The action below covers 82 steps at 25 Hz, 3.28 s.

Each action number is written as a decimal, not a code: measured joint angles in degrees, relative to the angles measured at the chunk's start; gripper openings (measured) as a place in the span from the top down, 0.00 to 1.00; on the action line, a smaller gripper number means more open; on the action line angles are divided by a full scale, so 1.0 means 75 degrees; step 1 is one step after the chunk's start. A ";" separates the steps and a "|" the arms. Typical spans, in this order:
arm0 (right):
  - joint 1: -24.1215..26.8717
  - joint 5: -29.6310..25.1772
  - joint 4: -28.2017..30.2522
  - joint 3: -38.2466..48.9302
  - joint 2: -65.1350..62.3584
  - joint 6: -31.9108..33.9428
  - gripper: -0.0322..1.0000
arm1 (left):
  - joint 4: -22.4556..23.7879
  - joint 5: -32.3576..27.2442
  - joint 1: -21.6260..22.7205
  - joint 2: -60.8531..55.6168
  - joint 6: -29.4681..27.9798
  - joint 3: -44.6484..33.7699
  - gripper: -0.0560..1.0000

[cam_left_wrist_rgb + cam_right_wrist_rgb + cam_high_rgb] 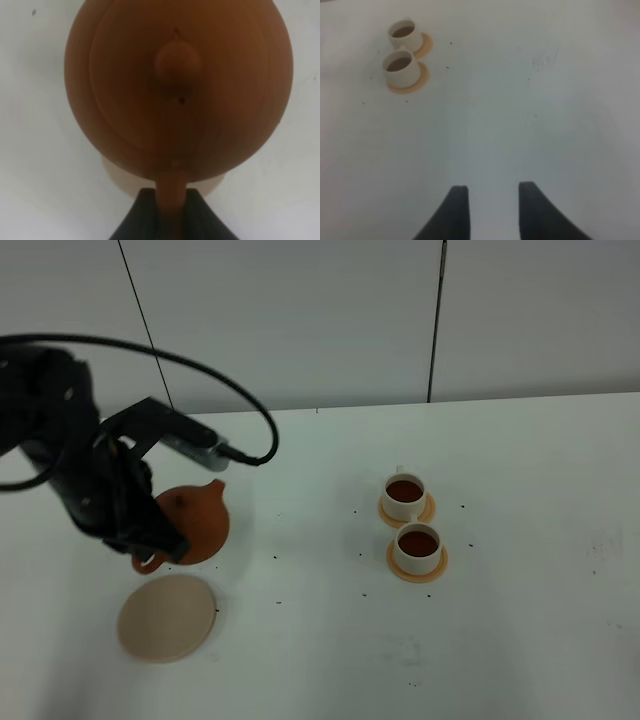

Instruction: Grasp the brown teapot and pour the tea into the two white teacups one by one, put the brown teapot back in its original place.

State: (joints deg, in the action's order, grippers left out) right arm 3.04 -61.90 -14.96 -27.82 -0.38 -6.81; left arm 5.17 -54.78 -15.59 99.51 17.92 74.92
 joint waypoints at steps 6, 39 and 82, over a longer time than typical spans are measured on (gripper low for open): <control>0.0000 0.0000 0.0000 0.0000 0.0000 0.0000 0.74 | -0.0007 0.1617 0.0326 -0.0746 -0.0800 -0.2033 0.79; 0.0000 0.0000 0.0000 0.0000 0.0000 0.0007 0.74 | -0.0093 0.3956 0.0395 -0.0904 -0.2785 -0.4298 0.79; 0.0000 0.0000 0.0000 0.0000 0.0000 0.0000 0.74 | 0.0172 -0.1241 0.1752 -0.6993 -0.3249 -0.4752 0.50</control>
State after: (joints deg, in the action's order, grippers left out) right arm 3.04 -61.90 -14.96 -27.82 -0.38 -6.81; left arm 6.46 -64.09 -2.45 47.06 -6.45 39.28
